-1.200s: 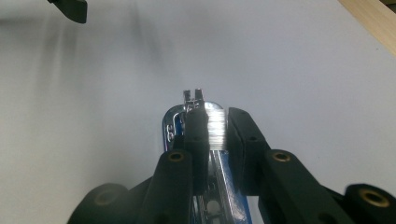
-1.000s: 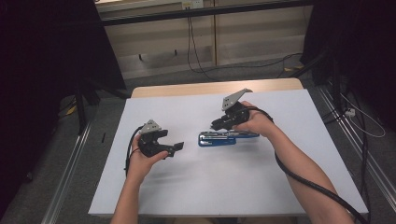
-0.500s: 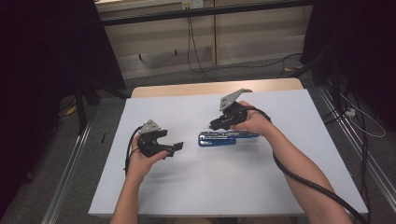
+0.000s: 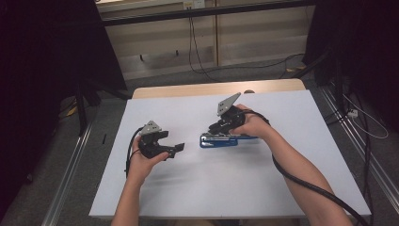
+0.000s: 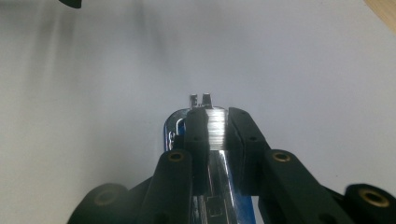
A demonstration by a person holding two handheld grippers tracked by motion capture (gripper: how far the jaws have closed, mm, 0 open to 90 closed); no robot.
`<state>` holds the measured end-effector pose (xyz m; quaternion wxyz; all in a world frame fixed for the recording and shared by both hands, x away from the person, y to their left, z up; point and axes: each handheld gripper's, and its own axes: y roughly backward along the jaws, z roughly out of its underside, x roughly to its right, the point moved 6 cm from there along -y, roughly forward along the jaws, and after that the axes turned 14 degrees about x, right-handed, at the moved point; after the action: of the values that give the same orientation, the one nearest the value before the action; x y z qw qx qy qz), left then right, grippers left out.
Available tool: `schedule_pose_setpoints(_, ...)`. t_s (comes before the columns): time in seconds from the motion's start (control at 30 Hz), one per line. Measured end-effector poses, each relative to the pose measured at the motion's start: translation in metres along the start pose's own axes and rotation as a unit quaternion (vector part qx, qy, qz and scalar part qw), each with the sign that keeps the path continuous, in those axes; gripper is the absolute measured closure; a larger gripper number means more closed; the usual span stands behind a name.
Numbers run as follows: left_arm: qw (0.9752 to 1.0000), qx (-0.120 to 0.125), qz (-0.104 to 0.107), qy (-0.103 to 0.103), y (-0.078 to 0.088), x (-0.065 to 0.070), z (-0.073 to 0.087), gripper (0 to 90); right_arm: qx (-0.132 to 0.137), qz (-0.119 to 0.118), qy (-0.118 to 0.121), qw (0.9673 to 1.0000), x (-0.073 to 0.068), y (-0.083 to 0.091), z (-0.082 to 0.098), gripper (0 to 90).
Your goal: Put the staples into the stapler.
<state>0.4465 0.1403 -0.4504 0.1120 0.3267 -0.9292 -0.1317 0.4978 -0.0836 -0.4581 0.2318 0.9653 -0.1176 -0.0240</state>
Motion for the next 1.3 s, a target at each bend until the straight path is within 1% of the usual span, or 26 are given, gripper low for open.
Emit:
schedule_pose_setpoints(0.03,1.0000,0.001,0.000,0.002,0.000,0.000,0.000,10.0,-0.002,-0.001,-0.002,1.0000,-0.001,0.000,0.000,79.3)
schedule_pose_setpoints(0.3,1.0000,0.000,-0.001,-0.003,0.000,0.000,0.000,10.0,-0.005,-0.006,0.006,1.0000,-0.001,-0.005,0.001,79.3)
schedule_pose_setpoints(0.4,1.0000,0.000,-0.001,-0.003,0.000,0.000,0.000,10.0,-0.007,-0.012,0.008,0.9999,-0.002,-0.007,0.001,79.3)
schedule_pose_setpoints(0.6,1.0000,0.001,-0.002,0.003,0.001,-0.001,0.000,10.0,-0.010,-0.013,0.012,0.9998,-0.001,-0.010,0.003,79.3)
schedule_pose_setpoints(0.67,1.0000,0.001,-0.002,0.003,0.001,-0.001,0.000,10.0,-0.011,-0.015,0.012,0.9998,-0.001,-0.010,0.003,79.3)
schedule_pose_setpoints(0.73,1.0000,0.001,-0.002,-0.001,0.001,-0.002,0.000,10.0,-0.011,-0.014,0.011,0.9998,-0.001,-0.010,0.002,79.3)
schedule_pose_setpoints(0.9,1.0000,0.001,-0.003,-0.002,0.001,-0.002,0.000,10.0,-0.013,-0.020,0.014,0.9996,-0.002,-0.012,0.003,79.3)
schedule_pose_setpoints(1.1,1.0000,0.003,-0.004,0.002,0.001,-0.002,0.000,10.0,-0.014,-0.022,0.017,0.9995,-0.002,-0.012,0.003,79.3)
schedule_pose_setpoints(1.3,1.0000,0.000,-0.004,-0.001,0.001,-0.002,0.000,10.0,-0.013,-0.023,0.018,0.9995,-0.002,-0.012,0.003,79.3)
